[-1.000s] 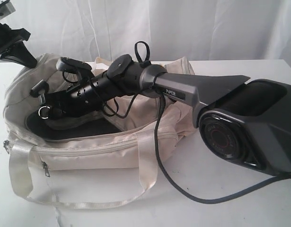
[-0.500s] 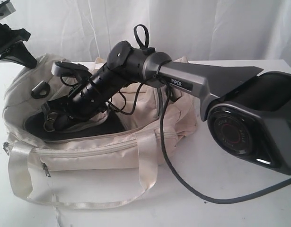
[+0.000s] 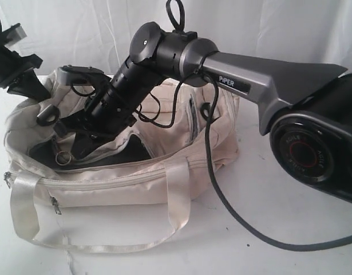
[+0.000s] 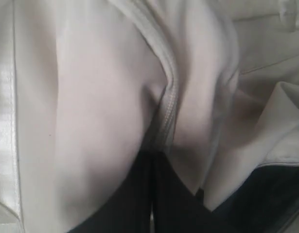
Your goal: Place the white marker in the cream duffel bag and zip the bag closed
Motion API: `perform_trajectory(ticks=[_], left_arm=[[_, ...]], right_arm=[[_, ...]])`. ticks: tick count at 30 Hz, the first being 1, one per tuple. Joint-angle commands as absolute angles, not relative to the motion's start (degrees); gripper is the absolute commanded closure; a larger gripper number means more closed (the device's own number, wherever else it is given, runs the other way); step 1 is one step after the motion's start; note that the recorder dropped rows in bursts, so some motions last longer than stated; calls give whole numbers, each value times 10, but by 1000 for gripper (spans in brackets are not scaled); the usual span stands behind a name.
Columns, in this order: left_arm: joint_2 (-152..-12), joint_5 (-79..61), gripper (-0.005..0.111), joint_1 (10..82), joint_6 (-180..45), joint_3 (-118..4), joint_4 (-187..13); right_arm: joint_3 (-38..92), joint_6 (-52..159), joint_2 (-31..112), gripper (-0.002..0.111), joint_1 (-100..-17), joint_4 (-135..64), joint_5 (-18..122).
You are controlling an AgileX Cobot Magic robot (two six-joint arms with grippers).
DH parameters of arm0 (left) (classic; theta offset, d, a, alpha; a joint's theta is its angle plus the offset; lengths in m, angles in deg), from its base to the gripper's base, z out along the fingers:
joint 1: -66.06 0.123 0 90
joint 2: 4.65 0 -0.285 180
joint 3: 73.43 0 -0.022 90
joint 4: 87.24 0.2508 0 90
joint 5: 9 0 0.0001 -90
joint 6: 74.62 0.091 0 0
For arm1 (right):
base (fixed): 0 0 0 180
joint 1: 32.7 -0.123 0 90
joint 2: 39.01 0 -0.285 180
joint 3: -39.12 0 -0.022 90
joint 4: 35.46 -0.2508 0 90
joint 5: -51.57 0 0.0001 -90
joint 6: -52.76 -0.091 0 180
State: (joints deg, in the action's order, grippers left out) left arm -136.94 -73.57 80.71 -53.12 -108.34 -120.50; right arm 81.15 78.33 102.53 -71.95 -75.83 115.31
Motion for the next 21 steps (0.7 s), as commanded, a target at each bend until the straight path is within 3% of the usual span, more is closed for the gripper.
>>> perform_trajectory(ticks=[1,4,10,21], left_arm=[[-1370,-771,107,806,-526,-1059,-1218],[-1370,-769,107,806,-519,-1059,-1235],[-1370,-780,107,806,-517,-1059,-1242],[-1370,-777,107,806,-517,-1059,-1241]], right_arm=[[812,779,1030,108,-716,-729,1140],[812,779,1033,99,-716,-732,1142],[812,709,1034,63,-716,-774,1104],[861,666,1112,61,-695,-913,1063]])
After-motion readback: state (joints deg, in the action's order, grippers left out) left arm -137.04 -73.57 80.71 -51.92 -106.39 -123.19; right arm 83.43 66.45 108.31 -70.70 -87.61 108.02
